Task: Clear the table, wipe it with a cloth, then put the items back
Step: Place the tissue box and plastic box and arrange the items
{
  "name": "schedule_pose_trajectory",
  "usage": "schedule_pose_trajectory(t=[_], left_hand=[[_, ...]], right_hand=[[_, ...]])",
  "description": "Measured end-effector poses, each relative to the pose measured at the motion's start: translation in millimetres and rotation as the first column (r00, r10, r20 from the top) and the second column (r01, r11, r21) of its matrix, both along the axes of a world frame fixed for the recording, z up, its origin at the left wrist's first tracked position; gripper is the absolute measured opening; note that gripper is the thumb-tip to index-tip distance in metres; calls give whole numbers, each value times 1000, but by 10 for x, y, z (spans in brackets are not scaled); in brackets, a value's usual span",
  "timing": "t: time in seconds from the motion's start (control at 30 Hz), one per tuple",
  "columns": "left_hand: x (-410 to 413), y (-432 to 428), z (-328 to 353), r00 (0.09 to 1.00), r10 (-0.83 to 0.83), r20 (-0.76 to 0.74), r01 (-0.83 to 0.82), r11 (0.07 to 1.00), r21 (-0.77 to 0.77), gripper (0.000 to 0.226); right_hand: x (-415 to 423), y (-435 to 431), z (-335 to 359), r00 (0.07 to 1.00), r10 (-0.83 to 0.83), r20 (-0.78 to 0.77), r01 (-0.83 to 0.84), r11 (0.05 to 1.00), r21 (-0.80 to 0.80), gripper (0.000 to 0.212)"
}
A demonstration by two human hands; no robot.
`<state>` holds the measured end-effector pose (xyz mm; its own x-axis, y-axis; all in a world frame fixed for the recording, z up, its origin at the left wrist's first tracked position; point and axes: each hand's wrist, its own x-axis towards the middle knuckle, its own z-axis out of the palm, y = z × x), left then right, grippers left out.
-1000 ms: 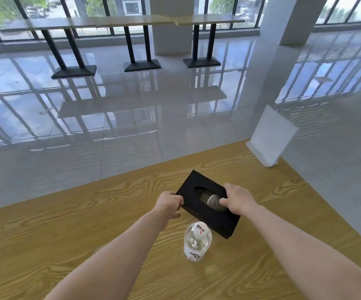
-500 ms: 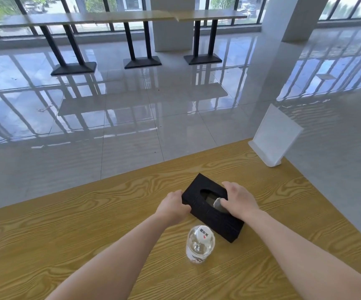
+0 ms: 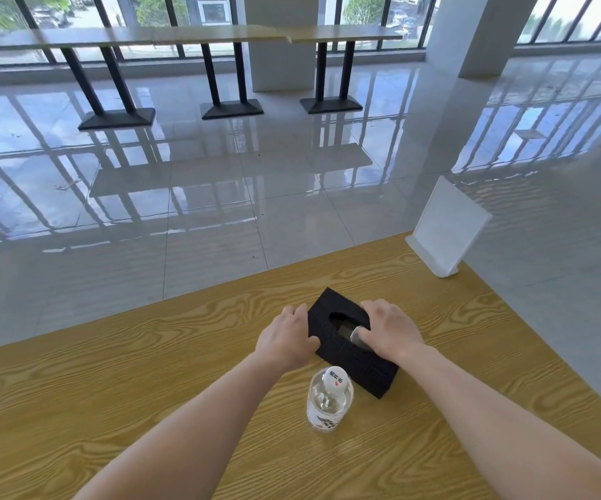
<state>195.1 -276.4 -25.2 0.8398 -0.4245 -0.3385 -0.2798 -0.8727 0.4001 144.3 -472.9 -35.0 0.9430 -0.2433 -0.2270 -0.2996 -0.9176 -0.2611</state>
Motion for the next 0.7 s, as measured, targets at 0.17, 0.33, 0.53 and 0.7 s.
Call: schedule_pose_trajectory(t=[0.17,0.33,0.53,0.7], left_hand=[[22,121,177,998,40,51,-37,998,-60,68],[51,291,418,984,56,170,-35,992,-125,71],[5,505,710,949,80,306,-18,980,-199,64],[-19,869,937,922,90,376,-2,973,-229,71]], right_hand=[[27,93,238,997,8,73,-8,1000,-4,44],[76,277,572,982,74,175,-74,997,-7,49],[101,547,990,960,162,229,-155,987,-49,54],[98,899,1331,940,208,271,-188,977,-100,54]])
